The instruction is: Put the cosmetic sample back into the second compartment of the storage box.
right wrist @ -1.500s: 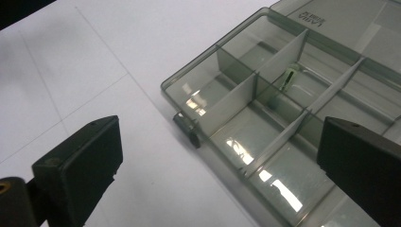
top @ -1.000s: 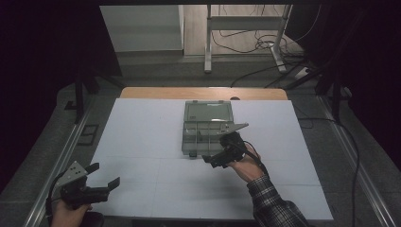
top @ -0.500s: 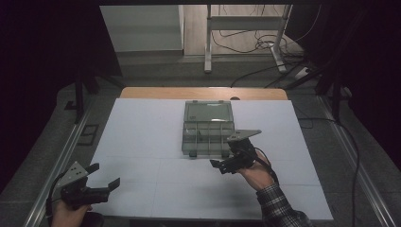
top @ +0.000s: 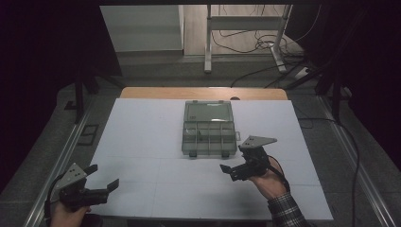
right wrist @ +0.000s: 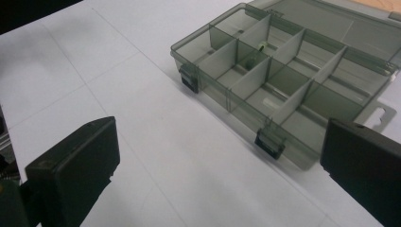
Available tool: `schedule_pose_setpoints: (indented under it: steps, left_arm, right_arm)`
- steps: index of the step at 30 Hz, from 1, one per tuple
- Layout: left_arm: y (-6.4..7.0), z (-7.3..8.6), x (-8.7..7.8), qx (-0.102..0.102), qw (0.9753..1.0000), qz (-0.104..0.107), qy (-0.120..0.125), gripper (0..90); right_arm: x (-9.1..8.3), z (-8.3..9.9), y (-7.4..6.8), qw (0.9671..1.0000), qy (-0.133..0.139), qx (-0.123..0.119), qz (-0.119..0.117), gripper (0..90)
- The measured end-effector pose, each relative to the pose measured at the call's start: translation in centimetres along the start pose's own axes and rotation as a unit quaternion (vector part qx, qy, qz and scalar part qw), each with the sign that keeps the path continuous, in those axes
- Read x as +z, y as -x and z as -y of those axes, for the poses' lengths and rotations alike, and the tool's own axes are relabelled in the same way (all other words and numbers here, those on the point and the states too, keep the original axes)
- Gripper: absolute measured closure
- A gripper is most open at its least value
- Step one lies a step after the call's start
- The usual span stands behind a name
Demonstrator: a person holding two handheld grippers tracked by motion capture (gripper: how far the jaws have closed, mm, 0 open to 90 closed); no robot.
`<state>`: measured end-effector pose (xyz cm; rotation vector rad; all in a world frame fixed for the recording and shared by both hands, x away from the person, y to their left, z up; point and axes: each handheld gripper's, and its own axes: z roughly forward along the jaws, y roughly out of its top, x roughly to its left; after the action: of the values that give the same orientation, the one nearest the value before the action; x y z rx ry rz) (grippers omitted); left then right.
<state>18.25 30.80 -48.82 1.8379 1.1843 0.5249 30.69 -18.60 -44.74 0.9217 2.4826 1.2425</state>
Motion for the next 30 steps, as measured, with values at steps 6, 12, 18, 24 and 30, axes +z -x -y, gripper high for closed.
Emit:
schedule_pose_setpoints:
  steps: [6, 12, 18, 24, 30]
  left_arm:
    - [0.0, 0.0, -0.1, -0.003, 1.0, 0.001, 0.001, 2.1]
    - [-0.1, 0.1, -0.1, -0.005, 1.0, 0.002, 0.001, 2.1]
    - [-0.1, 0.0, -0.1, -0.005, 1.0, 0.001, 0.001, 2.1]
    - [-0.1, 0.1, -0.1, -0.006, 1.0, 0.003, 0.002, 2.1]
    - [-0.2, 0.1, -0.1, -0.006, 1.0, 0.003, 0.002, 2.1]
  right_arm:
    - [-0.9, 0.9, 0.0, 1.0, 0.004, 0.007, 0.003, 0.0]
    - [-1.4, 1.7, -0.1, 0.9999, 0.006, 0.015, 0.001, 0.0]
    - [-1.9, 2.4, -0.4, 1.0, 0.0, 0.008, -0.001, 0.0]
    - [-2.5, 3.1, -0.6, 0.9999, -0.007, 0.001, 0.009, 0.0]
    - [-3.4, 3.7, -0.5, 0.9998, -0.003, 0.004, 0.02, 0.0]
